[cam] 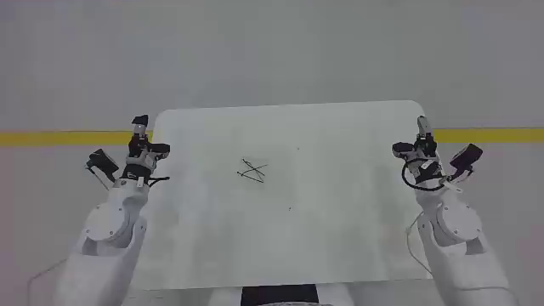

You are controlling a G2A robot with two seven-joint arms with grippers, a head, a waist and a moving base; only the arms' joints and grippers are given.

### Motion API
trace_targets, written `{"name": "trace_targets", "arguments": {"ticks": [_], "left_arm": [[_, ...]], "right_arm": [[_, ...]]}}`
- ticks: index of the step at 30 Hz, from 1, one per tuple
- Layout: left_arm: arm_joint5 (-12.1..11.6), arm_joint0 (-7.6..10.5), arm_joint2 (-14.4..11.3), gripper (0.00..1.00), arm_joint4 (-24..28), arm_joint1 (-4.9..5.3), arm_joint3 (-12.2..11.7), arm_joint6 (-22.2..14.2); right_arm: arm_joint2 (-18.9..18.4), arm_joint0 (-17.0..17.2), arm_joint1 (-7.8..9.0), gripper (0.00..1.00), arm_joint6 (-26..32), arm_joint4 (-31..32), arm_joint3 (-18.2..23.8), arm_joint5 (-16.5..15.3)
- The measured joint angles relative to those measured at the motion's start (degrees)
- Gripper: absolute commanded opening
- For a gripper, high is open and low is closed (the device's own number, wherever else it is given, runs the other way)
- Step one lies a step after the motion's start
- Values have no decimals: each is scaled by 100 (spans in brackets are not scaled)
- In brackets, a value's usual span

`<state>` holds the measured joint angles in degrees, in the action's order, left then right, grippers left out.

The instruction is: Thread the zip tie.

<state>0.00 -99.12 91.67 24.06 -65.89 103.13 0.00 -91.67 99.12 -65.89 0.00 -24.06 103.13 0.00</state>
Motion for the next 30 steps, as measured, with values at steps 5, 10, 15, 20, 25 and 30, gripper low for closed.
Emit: {"name": "trace_targets", "arguments": {"ticks": [5, 10, 15, 20, 25, 30], "left_arm": [[0, 0, 0, 100, 0, 0, 0, 0], [0, 0, 0, 100, 0, 0, 0, 0], [0, 0, 0, 100, 0, 0, 0, 0], [0, 0, 0, 100, 0, 0, 0, 0], [0, 0, 0, 100, 0, 0, 0, 0], [0, 0, 0, 100, 0, 0, 0, 0]], "right_arm": [[208, -124, 10, 100, 230, 428, 347, 39], [640, -471, 12, 100, 431, 1638, 618, 274], [1282, -840, -42, 100, 408, 2428, 512, 442], [1279, -841, -42, 100, 404, 2417, 509, 432], [1279, -841, -42, 100, 404, 2416, 510, 432], [1317, -878, -36, 100, 442, 2453, 548, 432]]}}
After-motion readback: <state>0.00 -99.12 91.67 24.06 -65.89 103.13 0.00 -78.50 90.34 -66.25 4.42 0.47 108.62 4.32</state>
